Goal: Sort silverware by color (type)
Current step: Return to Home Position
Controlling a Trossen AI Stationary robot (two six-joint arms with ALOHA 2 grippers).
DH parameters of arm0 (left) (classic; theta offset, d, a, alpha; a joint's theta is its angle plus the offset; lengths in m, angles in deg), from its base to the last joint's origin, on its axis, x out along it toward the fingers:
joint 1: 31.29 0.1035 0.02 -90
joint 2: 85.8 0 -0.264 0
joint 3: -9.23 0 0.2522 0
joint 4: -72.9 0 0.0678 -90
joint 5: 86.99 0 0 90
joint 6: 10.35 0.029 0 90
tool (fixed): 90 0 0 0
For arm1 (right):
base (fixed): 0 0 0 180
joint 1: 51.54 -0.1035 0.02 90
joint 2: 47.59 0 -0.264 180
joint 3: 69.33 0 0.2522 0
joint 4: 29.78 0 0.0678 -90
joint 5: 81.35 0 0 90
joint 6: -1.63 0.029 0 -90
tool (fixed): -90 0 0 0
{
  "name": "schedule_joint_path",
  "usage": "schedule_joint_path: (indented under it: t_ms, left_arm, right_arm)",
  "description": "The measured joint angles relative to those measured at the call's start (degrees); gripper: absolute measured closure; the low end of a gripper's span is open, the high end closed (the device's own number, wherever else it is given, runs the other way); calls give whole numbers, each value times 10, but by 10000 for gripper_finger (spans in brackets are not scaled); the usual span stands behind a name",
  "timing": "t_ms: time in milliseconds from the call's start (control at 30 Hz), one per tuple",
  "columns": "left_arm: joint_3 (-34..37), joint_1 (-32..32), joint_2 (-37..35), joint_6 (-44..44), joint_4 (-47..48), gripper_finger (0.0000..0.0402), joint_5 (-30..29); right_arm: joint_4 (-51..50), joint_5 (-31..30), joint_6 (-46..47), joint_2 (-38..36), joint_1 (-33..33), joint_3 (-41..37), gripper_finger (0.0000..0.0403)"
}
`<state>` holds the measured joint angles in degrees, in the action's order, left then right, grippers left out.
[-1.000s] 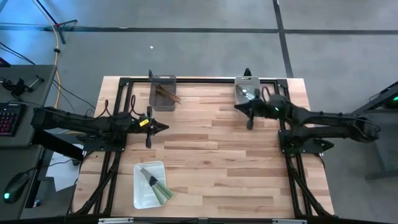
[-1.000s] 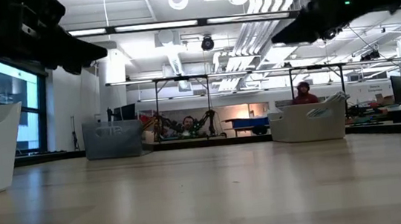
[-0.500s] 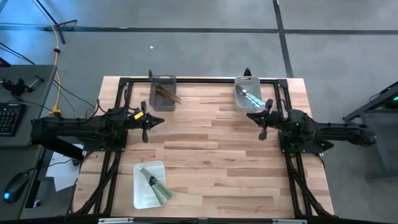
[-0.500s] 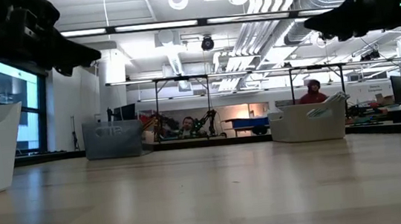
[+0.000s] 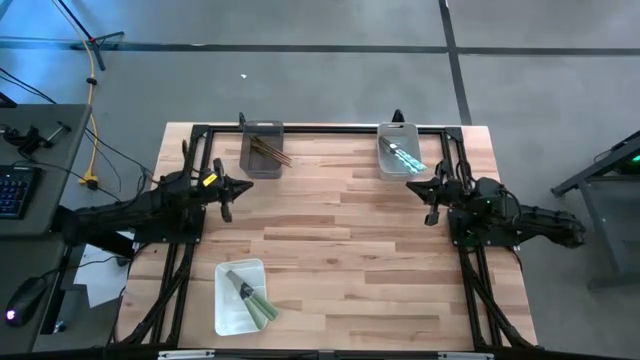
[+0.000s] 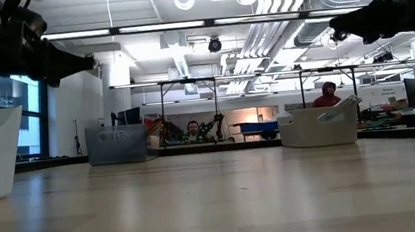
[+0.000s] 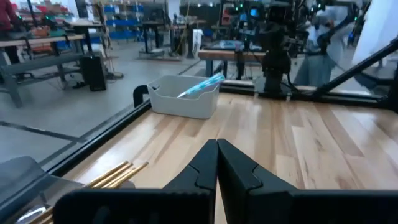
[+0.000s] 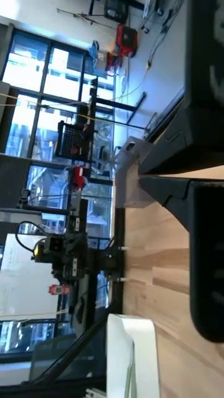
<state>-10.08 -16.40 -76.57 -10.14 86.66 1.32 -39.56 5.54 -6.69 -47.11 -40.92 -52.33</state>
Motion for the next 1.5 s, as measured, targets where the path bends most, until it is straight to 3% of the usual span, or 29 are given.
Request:
schedule_joint_path:
  t_ms: [233, 367, 633, 1300, 1500]
  left_arm:
    - [47, 28, -92, -16, -5, 401, 28]
    - [47, 28, -89, -12, -4, 401, 42]
    - [47, 39, -90, 24, 1, 401, 12]
    - [46, 3, -82, -28, -3, 401, 27]
    - [46, 3, -82, -36, -2, 401, 25]
  right_arm:
    - [-13, 0, -5, -3, 26, -1, 403]
    - [-1, 4, -2, -4, 44, -27, 403]
    - [-2, 20, 3, -4, 65, -27, 403]
    - [-10, 7, 6, -4, 96, -27, 403]
    - [-16, -62, -40, 6, 108, -27, 403]
